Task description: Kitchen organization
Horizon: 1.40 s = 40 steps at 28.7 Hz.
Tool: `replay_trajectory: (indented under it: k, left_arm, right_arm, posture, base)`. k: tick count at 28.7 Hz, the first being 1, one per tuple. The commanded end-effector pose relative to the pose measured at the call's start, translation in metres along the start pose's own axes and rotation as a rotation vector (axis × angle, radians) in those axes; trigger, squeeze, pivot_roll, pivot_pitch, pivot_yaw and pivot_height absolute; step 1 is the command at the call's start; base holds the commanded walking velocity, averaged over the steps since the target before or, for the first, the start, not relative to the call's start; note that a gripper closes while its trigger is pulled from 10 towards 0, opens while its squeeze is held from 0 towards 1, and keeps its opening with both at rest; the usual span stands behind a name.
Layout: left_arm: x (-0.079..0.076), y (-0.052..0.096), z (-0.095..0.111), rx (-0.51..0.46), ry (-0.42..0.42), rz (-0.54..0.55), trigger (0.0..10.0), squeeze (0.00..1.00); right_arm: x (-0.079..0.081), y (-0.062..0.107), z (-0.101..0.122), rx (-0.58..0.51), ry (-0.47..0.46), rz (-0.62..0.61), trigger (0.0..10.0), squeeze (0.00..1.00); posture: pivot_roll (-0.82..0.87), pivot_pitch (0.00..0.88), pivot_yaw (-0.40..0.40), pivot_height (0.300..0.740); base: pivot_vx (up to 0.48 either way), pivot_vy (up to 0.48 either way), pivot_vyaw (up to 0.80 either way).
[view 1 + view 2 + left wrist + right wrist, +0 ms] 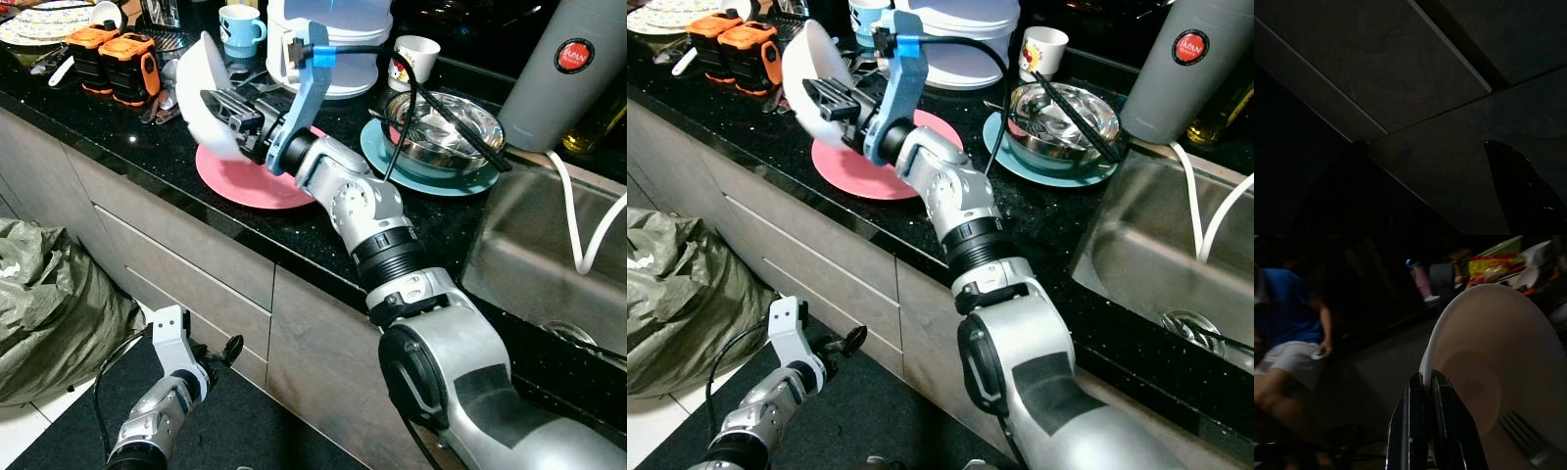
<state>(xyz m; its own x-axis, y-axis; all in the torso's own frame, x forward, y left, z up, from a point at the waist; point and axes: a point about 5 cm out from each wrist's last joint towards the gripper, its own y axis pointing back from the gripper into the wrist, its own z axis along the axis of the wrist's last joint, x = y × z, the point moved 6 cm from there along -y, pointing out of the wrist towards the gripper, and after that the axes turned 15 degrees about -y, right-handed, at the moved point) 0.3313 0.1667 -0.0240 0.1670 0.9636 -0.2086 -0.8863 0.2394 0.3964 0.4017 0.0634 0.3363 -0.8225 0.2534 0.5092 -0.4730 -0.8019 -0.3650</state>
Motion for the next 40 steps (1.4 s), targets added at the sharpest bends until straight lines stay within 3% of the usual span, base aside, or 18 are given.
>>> replay_trajectory:
  k: [1, 10, 15, 17, 30, 40]
  left_arm:
    - [0.004, 0.004, -0.006, 0.019, 0.008, 0.009, 10.0, 0.00]
    - [0.004, 0.004, -0.004, 0.016, 0.007, 0.007, 10.0, 0.00]
    - [0.005, 0.005, -0.005, 0.018, 0.010, 0.010, 10.0, 0.00]
    - [0.005, 0.005, -0.005, 0.018, 0.011, 0.010, 10.0, 0.00]
    - [0.004, 0.004, -0.005, 0.017, 0.018, 0.009, 10.0, 0.00]
    - [0.004, 0.004, -0.005, 0.017, 0.019, 0.008, 10.0, 0.00]
  right_arm:
    - [0.016, -0.005, 0.005, -0.004, -0.031, 0.065, 0.0, 0.00]
    - [0.021, -0.010, 0.003, -0.004, -0.124, 0.051, 0.0, 0.00]
    - [0.009, -0.013, 0.001, -0.018, -0.317, -0.049, 0.0, 0.00]
    - [0.010, -0.013, 0.001, -0.024, -0.335, -0.049, 0.0, 0.00]
    - [0.033, -0.009, 0.047, -0.262, -0.556, 0.127, 0.0, 0.00]
    - [0.036, -0.006, 0.056, -0.301, -0.578, 0.163, 0.0, 0.00]
  posture:
    - [0.03, 0.168, -0.059, 0.740]
    - [0.03, 0.167, -0.059, 0.740]
    - [0.03, 0.168, -0.062, 0.740]
    - [0.03, 0.168, -0.062, 0.740]
    - [0.04, 0.167, -0.062, 0.740]
    - [0.04, 0.166, -0.061, 0.740]
  base:
    - [0.000, 0.000, 0.00]
    - [0.000, 0.000, 0.00]
    - [0.000, 0.000, 0.00]
    - [0.000, 0.000, 0.00]
    - [0.000, 0.000, 0.00]
    - [0.000, 0.000, 0.00]
